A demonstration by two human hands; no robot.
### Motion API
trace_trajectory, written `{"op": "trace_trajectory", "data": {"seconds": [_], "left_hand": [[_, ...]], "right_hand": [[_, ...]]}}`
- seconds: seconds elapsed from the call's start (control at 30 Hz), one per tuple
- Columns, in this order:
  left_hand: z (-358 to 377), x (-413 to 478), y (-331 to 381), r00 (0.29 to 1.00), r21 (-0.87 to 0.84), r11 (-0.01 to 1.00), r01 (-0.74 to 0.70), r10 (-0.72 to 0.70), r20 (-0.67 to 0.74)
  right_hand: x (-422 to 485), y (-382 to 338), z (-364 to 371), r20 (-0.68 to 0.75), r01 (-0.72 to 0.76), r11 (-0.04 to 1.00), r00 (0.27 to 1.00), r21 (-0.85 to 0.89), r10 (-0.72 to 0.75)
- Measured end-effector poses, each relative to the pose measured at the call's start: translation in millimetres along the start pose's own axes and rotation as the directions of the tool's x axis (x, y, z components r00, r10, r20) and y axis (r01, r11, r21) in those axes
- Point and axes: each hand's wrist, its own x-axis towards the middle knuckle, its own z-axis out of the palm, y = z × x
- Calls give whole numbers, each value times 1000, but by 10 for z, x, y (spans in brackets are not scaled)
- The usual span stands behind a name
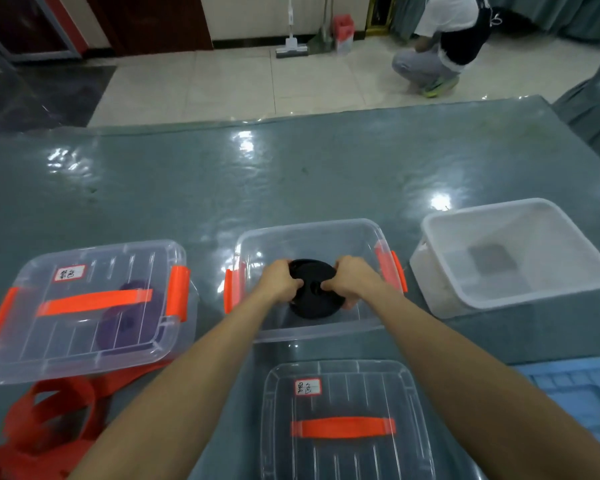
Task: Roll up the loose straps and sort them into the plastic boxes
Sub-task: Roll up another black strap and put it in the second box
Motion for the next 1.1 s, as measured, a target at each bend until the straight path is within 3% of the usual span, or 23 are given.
{"op": "trace_trajectory", "data": {"seconds": [0.3, 0.63, 1.1], "left_hand": [[64, 148, -6, 997, 324, 946, 20, 5, -78], [62, 195, -53, 997, 366, 928, 72, -60, -44], [-39, 147, -44, 983, 272, 945, 183, -177, -46]], "right_hand": [[197, -63, 109, -34, -2, 999, 999, -54, 1], [204, -119, 162, -112, 5, 999, 994, -34, -9], [172, -90, 142, -25, 23, 1000, 999, -9, -23]]}}
